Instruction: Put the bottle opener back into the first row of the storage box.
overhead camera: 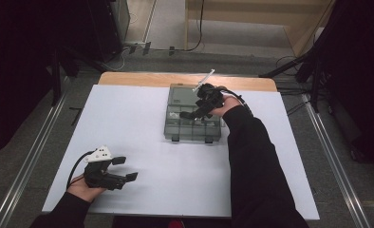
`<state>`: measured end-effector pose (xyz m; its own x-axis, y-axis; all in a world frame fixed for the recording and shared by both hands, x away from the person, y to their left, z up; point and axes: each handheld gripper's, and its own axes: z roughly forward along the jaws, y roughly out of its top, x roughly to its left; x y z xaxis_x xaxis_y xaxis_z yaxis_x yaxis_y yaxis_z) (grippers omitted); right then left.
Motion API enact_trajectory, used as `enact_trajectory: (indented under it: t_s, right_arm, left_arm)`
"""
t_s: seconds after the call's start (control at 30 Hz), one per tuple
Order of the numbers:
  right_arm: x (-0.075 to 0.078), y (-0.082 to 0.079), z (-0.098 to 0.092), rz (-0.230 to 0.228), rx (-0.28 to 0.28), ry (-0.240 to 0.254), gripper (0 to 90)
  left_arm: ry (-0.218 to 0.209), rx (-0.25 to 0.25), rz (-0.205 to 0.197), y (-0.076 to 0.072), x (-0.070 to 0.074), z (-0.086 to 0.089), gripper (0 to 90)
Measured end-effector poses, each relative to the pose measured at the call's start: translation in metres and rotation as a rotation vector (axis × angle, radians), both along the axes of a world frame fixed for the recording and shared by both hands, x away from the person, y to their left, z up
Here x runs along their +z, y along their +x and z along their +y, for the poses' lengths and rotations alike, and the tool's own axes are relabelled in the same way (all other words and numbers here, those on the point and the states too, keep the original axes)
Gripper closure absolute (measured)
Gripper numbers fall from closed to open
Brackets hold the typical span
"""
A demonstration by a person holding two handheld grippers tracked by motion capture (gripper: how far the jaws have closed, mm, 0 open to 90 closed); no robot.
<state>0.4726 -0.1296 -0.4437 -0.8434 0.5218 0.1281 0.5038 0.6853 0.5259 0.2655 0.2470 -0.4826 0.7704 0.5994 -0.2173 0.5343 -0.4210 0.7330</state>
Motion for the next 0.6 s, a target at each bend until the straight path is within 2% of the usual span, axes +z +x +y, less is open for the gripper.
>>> enact_trajectory:
  t_s: [0.03,0.2,0.47,0.6]
  right_arm:
    - [0.0,0.0,0.0,0.0,0.0,0.0,23.8]
    - [-0.001,-0.013,0.0,0.02,-0.094,-0.015,22.6]
    - [0.0,-0.032,-0.004,0.011,-0.145,-0.022,22.0]
    - [0.005,-0.043,-0.005,0.009,-0.154,-0.003,22.6]
  left_arm:
    - [0.0,0.0,0.0,0.0,0.0,0.0,17.6]
    - [-0.005,0.015,0.001,0.001,0.0,0.002,17.5]
    - [-0.002,0.018,0.001,0.001,-0.001,0.001,17.5]
    - [0.003,0.017,0.001,0.001,-0.001,0.001,17.6]
